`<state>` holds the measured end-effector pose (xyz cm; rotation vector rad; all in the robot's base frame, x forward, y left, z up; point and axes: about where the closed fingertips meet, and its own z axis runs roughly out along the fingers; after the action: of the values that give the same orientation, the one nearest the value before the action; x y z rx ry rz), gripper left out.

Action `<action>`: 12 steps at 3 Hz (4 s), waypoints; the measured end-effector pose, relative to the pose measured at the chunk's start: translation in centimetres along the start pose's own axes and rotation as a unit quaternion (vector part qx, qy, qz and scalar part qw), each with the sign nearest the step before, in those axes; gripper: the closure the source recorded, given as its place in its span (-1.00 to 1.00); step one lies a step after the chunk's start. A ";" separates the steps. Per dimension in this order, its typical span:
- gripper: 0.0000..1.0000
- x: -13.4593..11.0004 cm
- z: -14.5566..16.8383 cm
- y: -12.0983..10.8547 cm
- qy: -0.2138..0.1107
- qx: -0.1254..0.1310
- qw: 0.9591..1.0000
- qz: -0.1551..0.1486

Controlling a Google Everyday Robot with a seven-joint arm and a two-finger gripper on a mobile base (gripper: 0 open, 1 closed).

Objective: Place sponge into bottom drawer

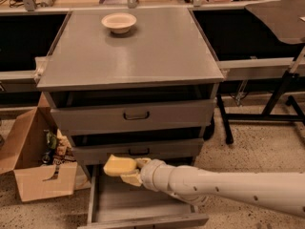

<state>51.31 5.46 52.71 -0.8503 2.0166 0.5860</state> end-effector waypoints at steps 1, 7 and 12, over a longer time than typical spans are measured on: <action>1.00 6.6 3.5 -3.0 0.020 0.040 0.998 0.040; 1.00 28.2 11.2 -3.5 0.127 0.072 0.969 0.201; -1.00 28.3 11.2 -3.4 0.128 0.071 0.968 0.202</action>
Offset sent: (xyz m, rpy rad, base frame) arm 0.0418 -0.0711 -0.1985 -0.0386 0.1552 -0.3091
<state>48.17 0.80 22.57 -0.4444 2.4614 0.5664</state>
